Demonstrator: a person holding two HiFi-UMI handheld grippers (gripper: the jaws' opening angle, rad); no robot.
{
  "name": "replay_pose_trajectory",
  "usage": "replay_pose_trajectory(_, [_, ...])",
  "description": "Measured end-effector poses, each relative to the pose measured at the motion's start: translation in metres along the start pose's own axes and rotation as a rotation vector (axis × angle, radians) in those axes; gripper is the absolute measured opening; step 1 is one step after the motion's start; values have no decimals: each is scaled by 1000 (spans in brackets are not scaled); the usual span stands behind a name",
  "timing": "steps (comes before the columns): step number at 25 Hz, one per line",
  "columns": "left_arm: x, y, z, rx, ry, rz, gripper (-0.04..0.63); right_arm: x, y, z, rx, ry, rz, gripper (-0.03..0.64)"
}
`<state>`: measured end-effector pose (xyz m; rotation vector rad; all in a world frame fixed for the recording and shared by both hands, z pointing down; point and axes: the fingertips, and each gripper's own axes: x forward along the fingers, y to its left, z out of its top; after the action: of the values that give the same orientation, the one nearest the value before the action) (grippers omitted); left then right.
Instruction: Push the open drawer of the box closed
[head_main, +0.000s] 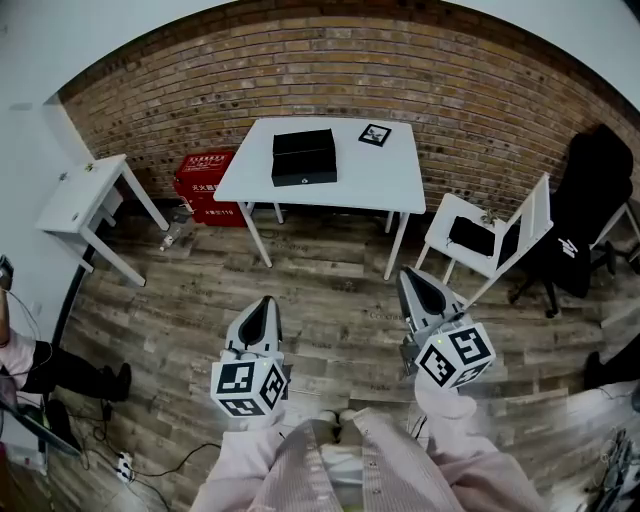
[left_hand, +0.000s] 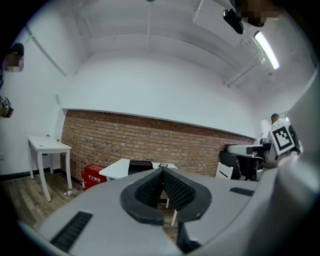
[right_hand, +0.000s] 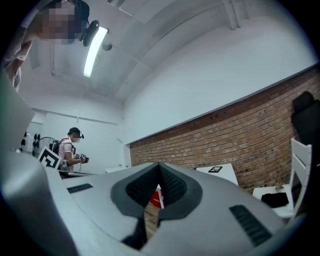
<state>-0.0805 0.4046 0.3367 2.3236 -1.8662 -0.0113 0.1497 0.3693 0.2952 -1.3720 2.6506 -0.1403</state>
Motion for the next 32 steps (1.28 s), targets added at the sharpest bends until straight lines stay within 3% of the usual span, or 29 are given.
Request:
replay_pose_trajectory(4, [5,-3,-4,-1,-3,40,2,-1,-8,-5,6,3,9,3])
replay_pose_trajectory(7, [10,-7,-8,-13,2,47,72,-1,-16,-7,6,6,15,3])
replay_pose_trajectory(21, [40,-10,-14,-18,17,66,218,16,-35,-14,22,21,31,3])
replay_pose_trajectory(32, [72,19,-22,-48,35,92,222,58,-47,-29,30,57,32,3])
